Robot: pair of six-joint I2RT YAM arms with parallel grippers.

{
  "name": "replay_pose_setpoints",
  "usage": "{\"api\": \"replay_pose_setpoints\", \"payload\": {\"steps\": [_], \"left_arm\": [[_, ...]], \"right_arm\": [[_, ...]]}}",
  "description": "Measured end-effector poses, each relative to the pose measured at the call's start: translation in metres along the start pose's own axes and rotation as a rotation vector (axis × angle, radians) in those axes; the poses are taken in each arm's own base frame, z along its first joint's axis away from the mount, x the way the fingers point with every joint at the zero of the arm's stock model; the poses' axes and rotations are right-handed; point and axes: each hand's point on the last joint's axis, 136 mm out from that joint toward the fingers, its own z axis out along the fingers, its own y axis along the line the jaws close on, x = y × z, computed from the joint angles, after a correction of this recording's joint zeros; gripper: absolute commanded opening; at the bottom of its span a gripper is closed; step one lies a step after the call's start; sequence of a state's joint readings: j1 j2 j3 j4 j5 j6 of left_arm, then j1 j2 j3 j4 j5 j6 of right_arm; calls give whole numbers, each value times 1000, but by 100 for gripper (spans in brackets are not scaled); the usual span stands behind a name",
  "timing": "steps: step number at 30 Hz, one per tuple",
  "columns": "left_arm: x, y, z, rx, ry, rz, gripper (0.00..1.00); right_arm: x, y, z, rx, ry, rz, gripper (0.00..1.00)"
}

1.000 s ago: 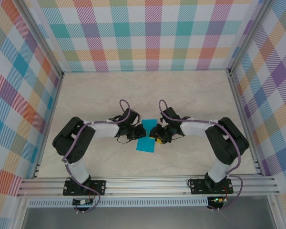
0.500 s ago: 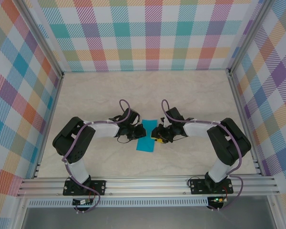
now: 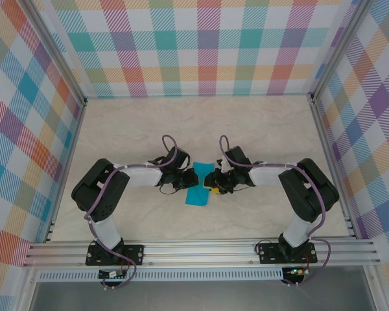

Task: Fold a paper plane with a square sheet of paper (pick it up from the middle)
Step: Turn over the paper at the center of the table.

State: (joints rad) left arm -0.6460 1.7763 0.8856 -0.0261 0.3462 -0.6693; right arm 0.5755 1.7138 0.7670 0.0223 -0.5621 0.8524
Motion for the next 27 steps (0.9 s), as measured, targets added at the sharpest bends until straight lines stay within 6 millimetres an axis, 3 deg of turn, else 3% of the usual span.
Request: {"api": "replay_pose_setpoints", "payload": {"steps": [8,11,14,21,27], "left_arm": [[-4,-4,-6,5,-26,-12,19],[-10,-12,-23,23,-75,-2,20],[-20,-26,-53,49,-167,18,25],[-28,-33,-127,49,-377,35,32],[-14,1,-147,-20,-436,0,36]], "right_arm": [[2,0,3,-15,16,-3,11],[4,2,0,-13,22,-24,10],[4,10,-13,16,8,-64,8],[-16,50,-79,177,-161,-200,9],[-22,48,-143,572,-305,-226,10]]}}
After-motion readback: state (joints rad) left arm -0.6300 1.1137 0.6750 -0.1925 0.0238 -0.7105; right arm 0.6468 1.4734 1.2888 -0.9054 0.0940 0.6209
